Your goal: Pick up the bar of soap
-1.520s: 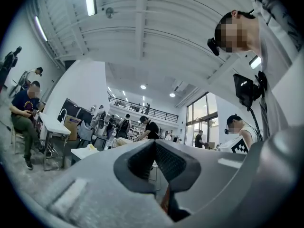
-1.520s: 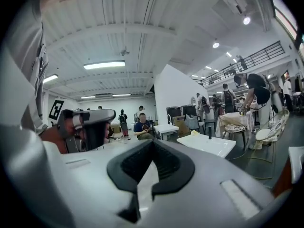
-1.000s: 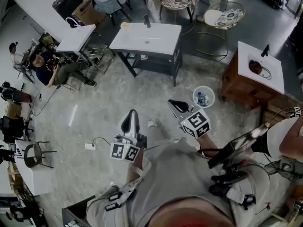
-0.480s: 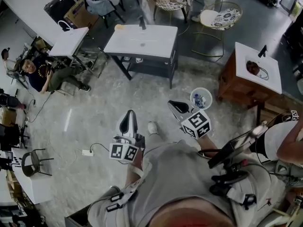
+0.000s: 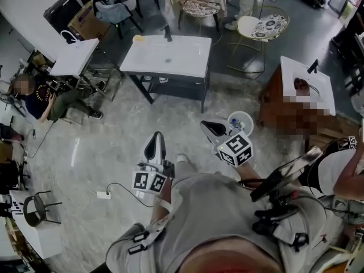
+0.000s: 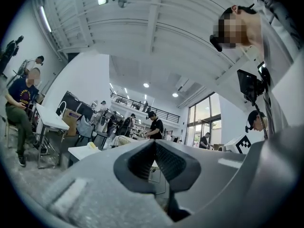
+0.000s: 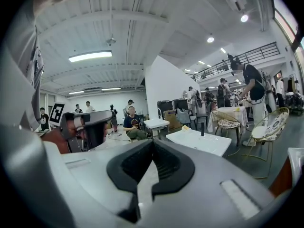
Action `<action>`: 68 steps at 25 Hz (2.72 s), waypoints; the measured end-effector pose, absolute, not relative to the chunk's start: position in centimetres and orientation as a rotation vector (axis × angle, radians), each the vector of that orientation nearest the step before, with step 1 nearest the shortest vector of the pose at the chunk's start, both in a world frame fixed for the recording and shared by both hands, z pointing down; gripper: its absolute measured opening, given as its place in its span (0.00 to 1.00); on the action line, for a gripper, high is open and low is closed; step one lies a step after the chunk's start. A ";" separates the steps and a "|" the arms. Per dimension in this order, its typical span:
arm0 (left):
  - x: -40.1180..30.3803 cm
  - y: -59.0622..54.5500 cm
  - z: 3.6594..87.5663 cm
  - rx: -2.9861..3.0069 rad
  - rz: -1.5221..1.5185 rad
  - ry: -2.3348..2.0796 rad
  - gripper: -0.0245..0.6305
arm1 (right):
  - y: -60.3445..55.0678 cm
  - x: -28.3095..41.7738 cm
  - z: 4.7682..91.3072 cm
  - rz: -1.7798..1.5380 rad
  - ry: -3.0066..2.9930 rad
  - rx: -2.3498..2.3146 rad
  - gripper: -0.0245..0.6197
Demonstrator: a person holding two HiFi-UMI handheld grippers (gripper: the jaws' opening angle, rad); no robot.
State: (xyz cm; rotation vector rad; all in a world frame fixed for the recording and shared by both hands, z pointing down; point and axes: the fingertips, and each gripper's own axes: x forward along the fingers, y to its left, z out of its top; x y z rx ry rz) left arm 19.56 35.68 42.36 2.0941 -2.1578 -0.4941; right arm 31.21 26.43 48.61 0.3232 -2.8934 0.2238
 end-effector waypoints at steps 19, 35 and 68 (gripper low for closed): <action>3.5 28.1 42.1 2.202 -0.498 -1.993 0.03 | 21.5 15.6 44.9 0.186 -2.885 0.447 0.04; -2.8 26.7 42.7 2.256 -0.489 -1.993 0.03 | 20.0 9.5 41.7 0.077 -2.947 0.597 0.04; -17.0 9.1 43.1 2.119 -0.441 -2.179 0.03 | -0.4 -7.8 43.9 0.168 -3.036 0.341 0.04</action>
